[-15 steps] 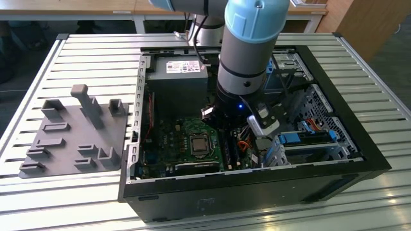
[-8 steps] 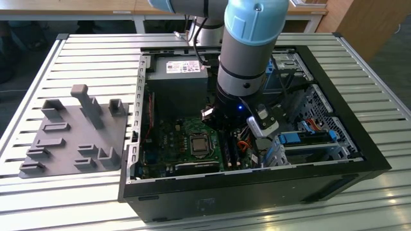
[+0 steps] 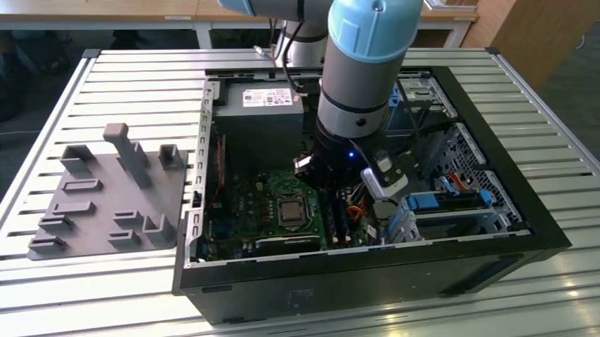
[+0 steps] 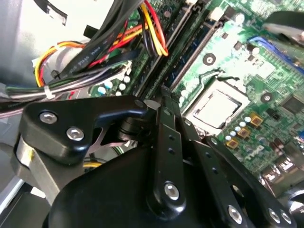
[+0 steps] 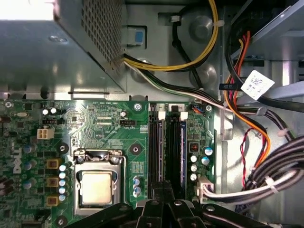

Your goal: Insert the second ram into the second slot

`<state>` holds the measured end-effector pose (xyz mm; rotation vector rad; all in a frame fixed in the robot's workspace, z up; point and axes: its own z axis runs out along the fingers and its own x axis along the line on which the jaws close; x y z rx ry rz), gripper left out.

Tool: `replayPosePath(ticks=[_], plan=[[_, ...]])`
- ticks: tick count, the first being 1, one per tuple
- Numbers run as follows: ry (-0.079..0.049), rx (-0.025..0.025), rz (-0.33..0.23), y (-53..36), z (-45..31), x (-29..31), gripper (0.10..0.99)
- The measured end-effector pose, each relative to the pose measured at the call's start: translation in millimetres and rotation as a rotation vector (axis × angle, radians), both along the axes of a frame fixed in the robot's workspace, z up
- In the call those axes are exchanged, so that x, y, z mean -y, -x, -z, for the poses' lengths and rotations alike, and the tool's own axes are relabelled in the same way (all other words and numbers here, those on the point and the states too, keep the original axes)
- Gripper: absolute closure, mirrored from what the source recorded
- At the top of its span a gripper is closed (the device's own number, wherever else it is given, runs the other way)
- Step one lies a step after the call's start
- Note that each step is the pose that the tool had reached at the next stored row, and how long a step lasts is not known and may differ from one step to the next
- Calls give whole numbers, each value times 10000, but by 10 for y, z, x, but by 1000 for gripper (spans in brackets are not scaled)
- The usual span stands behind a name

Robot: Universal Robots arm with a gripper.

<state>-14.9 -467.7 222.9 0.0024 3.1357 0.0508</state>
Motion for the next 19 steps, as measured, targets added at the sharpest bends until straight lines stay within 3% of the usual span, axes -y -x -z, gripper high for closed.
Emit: replayPosePath(ticks=[13, 19], plan=[[4, -1, -1, 0, -158, 1, 980], [5, -1, 0, 0, -167, 1, 980]])
